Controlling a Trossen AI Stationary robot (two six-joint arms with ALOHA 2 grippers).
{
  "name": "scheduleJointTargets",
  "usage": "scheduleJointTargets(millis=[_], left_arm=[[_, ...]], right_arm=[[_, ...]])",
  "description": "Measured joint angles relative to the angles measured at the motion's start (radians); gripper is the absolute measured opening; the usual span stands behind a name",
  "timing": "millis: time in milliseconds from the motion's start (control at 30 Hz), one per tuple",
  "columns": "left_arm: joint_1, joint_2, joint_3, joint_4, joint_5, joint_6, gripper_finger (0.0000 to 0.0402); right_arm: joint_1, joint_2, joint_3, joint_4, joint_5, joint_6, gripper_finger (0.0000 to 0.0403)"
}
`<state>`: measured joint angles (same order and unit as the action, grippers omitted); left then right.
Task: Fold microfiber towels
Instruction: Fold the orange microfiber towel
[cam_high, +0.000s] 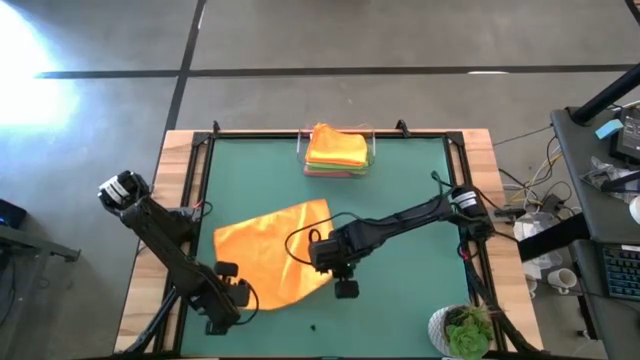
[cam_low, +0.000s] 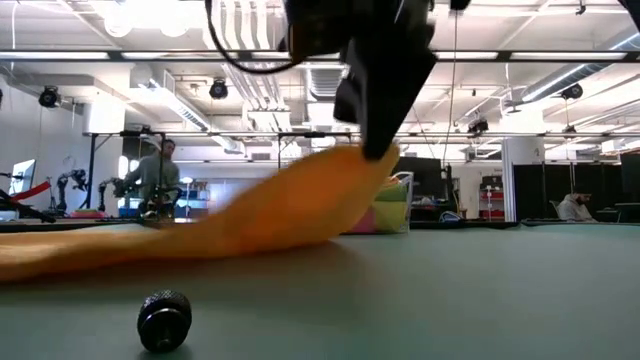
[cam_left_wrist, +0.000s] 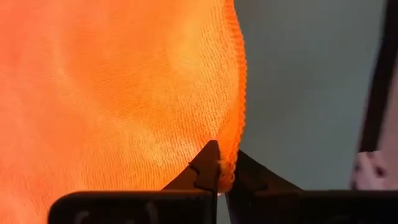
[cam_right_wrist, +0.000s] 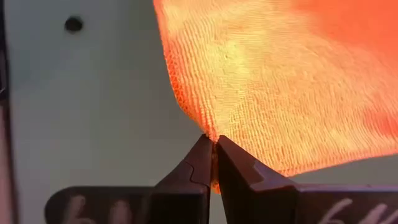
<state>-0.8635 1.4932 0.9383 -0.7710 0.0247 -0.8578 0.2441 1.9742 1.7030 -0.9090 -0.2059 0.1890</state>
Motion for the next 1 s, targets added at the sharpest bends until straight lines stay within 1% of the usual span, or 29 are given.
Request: scheduleJointTargets(millis=[67, 167, 267, 333, 400, 467, 533, 667, 767, 900, 1000], left_arm=[[0.000, -0.026, 0.001, 0.001, 0.001, -0.040, 0.0000], [0.000, -0.076, 0.001, 0.003, 0.012, -0.093, 0.0000], [0.000, -0.123, 0.001, 0.000, 0.036, -0.174, 0.0000], [-0.001, -0.154, -0.002, -0.005, 0.041, -0.236, 0.0000], [0.000, -0.175, -0.005, -0.018, 0.033, -0.263, 0.0000], [0.004, -0.190, -0.005, -0.058, -0.006, -0.271, 0.0000], [0.015, -0.201, -0.005, -0.132, -0.046, -0.315, 0.0000], [0.038, -0.215, -0.008, -0.323, -0.092, -0.502, 0.0000], [0.049, -0.214, -0.012, -0.417, -0.120, -0.602, 0.0000], [0.084, -0.204, -0.025, -0.429, -0.165, -0.648, 0.0000], [0.123, -0.190, -0.048, -0.429, -0.173, -0.648, 0.0000]], right_arm=[[0.009, 0.000, 0.050, -0.085, -0.003, 0.026, 0.0009], [0.028, 0.000, 0.105, -0.164, -0.010, 0.056, 0.0009], [0.045, -0.001, 0.141, -0.196, 0.001, 0.076, 0.0009], [0.049, -0.001, 0.155, -0.193, 0.051, 0.086, 0.0009], [0.046, -0.001, 0.162, -0.192, 0.130, 0.091, 0.0009], [0.031, -0.002, 0.164, -0.191, 0.224, 0.093, 0.0009], [0.010, -0.002, 0.164, -0.190, 0.290, 0.106, 0.0009], [-0.035, -0.004, 0.129, -0.173, 0.371, 0.152, 0.0009], [-0.065, 0.005, 0.093, -0.147, 0.433, 0.181, 0.0009], [-0.102, 0.020, 0.049, -0.096, 0.446, 0.205, 0.0009], [-0.124, 0.038, 0.042, -0.079, 0.496, 0.206, 0.0009]])
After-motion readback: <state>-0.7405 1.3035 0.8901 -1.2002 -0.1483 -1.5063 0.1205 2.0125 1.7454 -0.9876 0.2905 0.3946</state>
